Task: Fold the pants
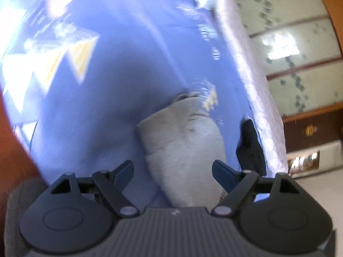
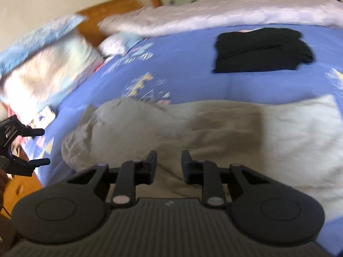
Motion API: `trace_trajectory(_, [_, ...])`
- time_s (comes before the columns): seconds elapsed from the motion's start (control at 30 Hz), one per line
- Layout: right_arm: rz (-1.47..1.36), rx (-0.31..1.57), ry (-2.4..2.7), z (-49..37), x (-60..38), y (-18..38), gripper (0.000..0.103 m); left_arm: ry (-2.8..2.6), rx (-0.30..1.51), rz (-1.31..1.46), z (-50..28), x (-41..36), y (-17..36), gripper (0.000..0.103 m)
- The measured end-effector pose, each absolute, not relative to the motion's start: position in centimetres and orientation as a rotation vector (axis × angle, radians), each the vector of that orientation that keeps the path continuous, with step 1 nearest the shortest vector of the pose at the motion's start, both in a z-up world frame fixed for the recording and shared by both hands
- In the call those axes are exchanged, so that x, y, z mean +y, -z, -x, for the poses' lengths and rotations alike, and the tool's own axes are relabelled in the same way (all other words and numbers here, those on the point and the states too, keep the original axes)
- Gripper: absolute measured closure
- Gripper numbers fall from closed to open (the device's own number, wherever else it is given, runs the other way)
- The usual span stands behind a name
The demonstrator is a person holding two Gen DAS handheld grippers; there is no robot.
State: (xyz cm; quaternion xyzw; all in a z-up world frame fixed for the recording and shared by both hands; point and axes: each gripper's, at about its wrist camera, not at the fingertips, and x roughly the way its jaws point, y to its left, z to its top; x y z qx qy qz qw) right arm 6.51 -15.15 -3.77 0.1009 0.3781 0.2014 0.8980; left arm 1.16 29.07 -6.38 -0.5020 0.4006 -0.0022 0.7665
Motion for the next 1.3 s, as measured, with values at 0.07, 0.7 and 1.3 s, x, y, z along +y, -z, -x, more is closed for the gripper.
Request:
trace_trajectory(0.07, [-0.203,0.803,-0.422,-7.6,-13.8,4.3,0.08,-0.004,0.878,1.121,-1.5,29.5,7.4,0.018])
trace_trajectory(0.7, [-0.349,0.932,-0.398,-9.4,-13.4,5.6,0.079,0.071,0.818,0.91,-6.4,26.1,5.2,0.079])
trace_trajectory(1.3, [-0.629,0.736,-0.077,-3.2,-29.8,3.8,0.073,0.757,0.833,0.283,-7.5,-5.3,-3.0,0.062])
